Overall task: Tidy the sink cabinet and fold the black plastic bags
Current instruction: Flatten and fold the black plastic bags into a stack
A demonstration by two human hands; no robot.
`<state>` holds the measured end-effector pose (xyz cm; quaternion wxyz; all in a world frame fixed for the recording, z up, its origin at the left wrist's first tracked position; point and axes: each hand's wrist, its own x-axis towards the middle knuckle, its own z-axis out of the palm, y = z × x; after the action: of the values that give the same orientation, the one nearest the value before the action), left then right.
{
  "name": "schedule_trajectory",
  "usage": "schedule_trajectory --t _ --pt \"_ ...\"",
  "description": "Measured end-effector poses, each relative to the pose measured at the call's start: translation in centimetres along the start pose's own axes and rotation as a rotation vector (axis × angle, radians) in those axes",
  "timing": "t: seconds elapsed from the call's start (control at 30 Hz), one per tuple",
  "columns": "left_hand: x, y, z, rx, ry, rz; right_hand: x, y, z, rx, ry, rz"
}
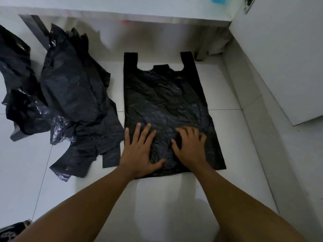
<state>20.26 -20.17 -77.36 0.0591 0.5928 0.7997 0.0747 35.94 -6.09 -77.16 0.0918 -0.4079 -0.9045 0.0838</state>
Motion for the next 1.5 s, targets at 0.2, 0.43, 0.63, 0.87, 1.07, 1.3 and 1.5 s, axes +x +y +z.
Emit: schedule_trajectory --t 0.2,0.43,0.63,0.87,1.07,1.3,1.5 --pt "-2.6 -0.7 1.9 -0.034 -0.024 0.011 -3.8 -2.9 2.1 0.032 0.013 0.036" --pt "-1.3 0.3 1.1 -0.054 0.071 -0.117 -1.8 -4.0 1.5 0.054 0.010 -0.030" --pt "-1.7 -0.1 2.3 0.032 -0.025 -0.123 -2.0 -2.6 2.5 0.021 -0.049 -0.107" --pt "-1.7 0.0 2.1 0.033 -0.055 -0.142 -1.5 7.9 -0.2 -0.114 0.060 0.245" --pt "-1.5 0.1 1.9 -0.016 -0.052 -0.152 -0.1 8.8 -0.9 -0.016 0.157 0.419" --pt "0.8 0.1 -0.5 -0.143 -0.103 -0.229 3.9 5.2 -2.5 0.000 0.157 0.367" --pt "1.0 0.0 -0.3 0.017 -0.130 -0.196 3.2 5.0 -1.7 -0.068 -0.001 0.175"
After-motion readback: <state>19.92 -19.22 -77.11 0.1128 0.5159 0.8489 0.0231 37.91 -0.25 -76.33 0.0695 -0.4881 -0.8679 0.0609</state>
